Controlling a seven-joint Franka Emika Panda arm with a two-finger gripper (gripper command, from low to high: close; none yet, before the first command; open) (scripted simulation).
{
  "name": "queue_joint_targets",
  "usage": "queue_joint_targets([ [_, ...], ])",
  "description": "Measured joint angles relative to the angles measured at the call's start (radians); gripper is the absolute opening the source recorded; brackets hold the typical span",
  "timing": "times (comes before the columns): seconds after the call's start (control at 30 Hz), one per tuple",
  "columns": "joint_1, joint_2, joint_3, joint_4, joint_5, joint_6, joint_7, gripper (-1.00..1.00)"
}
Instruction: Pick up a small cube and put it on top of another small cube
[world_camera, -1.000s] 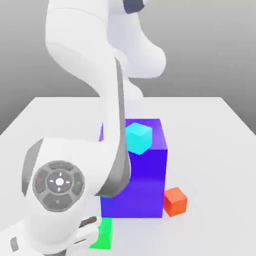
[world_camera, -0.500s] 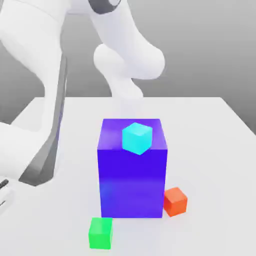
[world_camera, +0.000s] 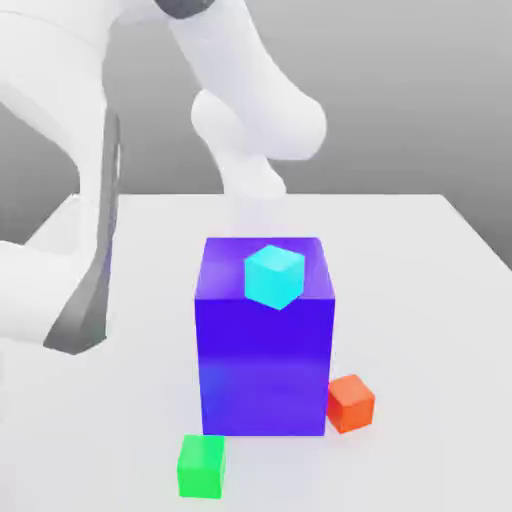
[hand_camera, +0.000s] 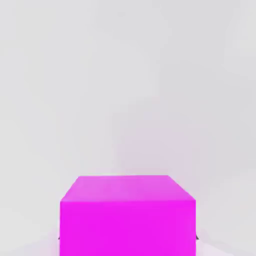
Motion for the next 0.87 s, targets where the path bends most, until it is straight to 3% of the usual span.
queue_joint_targets([
  [0.37, -0.136, -0.154, 0.201, -0.181, 0.065, 0.096, -0.574, -1.00],
  [0.43, -0.164, -0.207, 0.284, -0.246, 0.127, 0.120, -0.701, -1.00],
  [0.53, -0.221, -0.321, 0.461, -0.368, 0.299, 0.158, -0.939, -1.00],
  [0.6, -0.220, -0.321, 0.460, -0.367, 0.297, 0.157, -0.938, -1.00],
  [0.63, -0.256, -0.353, 0.541, -0.414, 0.354, 0.187, -1.024, -1.00],
  [0.67, -0.256, -0.349, 0.565, -0.442, 0.358, 0.221, -1.058, -1.00],
  [0.73, -0.210, -0.287, 0.520, -0.453, 0.268, 0.280, -1.016, -1.00],
  [0.77, -0.183, -0.259, 0.487, -0.451, 0.226, 0.302, -0.989, 1.00],
  [0.87, -0.182, -0.259, 0.487, -0.451, 0.226, 0.302, -0.989, 1.00],
])
